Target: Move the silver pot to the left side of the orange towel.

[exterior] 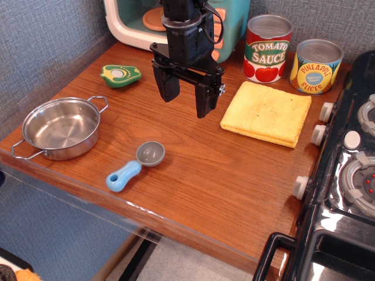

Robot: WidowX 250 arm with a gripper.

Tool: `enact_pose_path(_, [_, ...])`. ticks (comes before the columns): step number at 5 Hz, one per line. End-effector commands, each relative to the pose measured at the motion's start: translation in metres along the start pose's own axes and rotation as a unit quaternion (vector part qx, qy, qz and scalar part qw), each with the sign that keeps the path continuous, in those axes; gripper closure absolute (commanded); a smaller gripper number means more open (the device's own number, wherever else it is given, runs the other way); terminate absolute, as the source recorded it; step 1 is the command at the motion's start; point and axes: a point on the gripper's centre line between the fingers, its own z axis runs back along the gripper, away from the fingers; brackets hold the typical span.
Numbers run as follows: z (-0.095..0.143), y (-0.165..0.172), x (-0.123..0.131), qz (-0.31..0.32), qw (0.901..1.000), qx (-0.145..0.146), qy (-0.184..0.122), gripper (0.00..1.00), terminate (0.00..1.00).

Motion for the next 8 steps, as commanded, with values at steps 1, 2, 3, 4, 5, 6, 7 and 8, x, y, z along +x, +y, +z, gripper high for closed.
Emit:
enact_pose_path(1, [0.0, 0.0, 0.0, 0.0, 1.0, 0.0, 0.0, 0.0, 0.0])
enact_pose_path(2, [-0.002, 0.029, -0.033, 0.042, 0.9991, -0.004, 0.008, 0.0, 0.0])
enact_pose_path(3, [0.001, 0.066, -0.079, 0.091, 0.9945, 0.043, 0.026, 0.0, 0.0])
enact_pose_path(4, [0.004, 0.086, -0.108, 0.121, 0.9897, 0.067, 0.035, 0.0, 0.0])
enact_pose_path(5, [0.003, 0.089, -0.119, 0.118, 0.989, 0.079, 0.042, 0.0, 0.0])
enact_pose_path(6, [-0.005, 0.093, -0.121, 0.116, 0.9888, 0.08, 0.05, 0.0, 0.0])
enact_pose_path(7, [-0.023, 0.099, -0.117, 0.114, 0.9887, 0.076, 0.061, 0.0, 0.0])
enact_pose_path(8, [-0.036, 0.103, -0.117, 0.123, 0.9875, 0.065, 0.073, 0.0, 0.0])
